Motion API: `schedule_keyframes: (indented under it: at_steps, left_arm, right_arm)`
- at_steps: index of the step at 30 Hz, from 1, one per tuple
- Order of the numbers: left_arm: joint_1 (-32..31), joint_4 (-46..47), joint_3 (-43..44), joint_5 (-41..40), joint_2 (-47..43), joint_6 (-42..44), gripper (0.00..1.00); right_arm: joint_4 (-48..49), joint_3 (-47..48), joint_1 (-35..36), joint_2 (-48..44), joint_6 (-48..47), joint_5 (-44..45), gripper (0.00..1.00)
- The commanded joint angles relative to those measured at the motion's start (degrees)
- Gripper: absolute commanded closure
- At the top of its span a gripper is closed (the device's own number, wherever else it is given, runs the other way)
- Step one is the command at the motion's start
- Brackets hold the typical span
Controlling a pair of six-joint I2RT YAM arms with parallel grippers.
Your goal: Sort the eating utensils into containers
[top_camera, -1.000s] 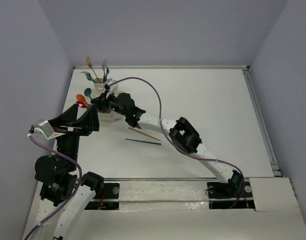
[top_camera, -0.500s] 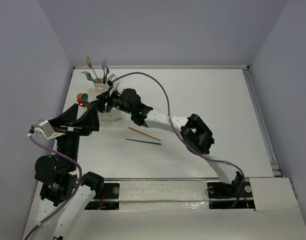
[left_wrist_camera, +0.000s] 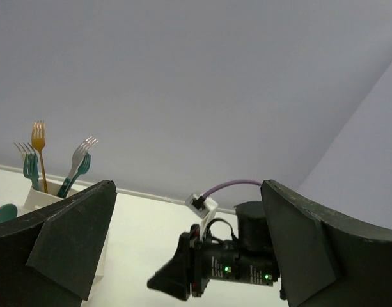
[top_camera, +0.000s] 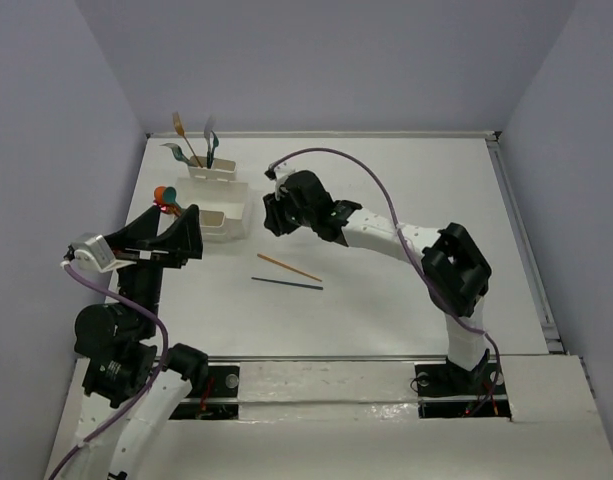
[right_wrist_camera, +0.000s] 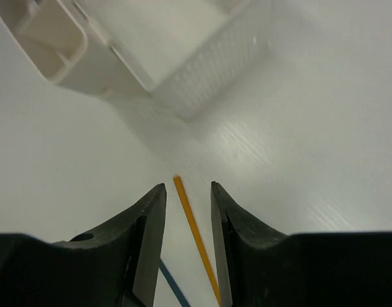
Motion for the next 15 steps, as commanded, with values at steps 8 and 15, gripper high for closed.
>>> schedule_keyframes:
  at_steps: [8,15]
  left_arm:
    - [1.01,2.33,-0.49,1.58,2.12,-0.27,0.01]
    - [1.54,2.33,-0.49,1.66,2.03,-0.27,0.01]
  right_arm:
    - [-20.20,-1.41,0.95,3.67,-6.63,-2.91,0.45]
    - [-24.16,5.35,0.95,9.30,-8.12,-4.41,0.44]
